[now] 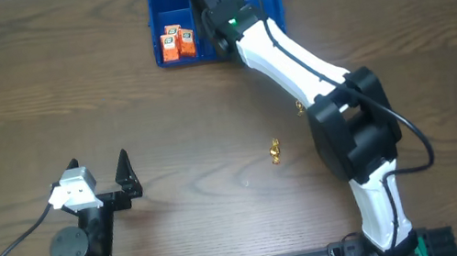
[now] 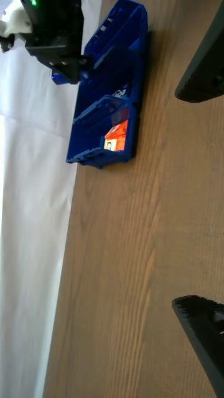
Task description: Sort Candies Into Trays
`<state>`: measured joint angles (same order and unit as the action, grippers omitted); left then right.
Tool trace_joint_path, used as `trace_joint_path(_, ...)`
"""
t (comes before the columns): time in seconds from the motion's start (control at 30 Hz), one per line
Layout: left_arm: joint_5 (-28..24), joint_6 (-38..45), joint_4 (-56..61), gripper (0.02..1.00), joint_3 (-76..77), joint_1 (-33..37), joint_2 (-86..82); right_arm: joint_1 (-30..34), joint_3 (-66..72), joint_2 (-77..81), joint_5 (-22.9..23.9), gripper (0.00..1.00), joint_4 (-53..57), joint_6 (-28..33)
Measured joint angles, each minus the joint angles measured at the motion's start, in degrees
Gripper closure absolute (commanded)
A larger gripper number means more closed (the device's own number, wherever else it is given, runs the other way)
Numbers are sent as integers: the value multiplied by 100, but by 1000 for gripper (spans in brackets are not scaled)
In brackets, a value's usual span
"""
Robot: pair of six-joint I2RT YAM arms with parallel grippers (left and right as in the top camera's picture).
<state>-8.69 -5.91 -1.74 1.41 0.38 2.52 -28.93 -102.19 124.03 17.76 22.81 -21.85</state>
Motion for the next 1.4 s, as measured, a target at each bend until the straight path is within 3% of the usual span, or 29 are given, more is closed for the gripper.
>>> trace_joint_path(0.2,0,0,0,20,0,0,0,0,-2,0,-24,684,15,-7)
trace_joint_path(0.33,0,0,0,20,0,0,0,0,0,0,-33,369,55,-20)
trace_joint_path(0.4,0,0,0,20,0,0,0,0,0,0,-33,80,50,-24)
trace_joint_path(0.47,0,0,0,20,0,0,0,0,-2,0,-35,1,50,-50)
trace_joint_path(0.77,0,0,0,20,0,0,0,-15,208,-433,-37,1,774,-52)
trace_joint_path(1.03,0,0,-2,20,0,0,-2,-201,2621,-3237,-96,1,835,-120)
trace_joint_path(1.17,0,0,0,20,0,0,0,-444,3842,-3786,-461,1,870,-503)
trace_joint_path(1.4,0,0,0,20,0,0,0,-476,5372,-3438,-1226,5,1005,-1176)
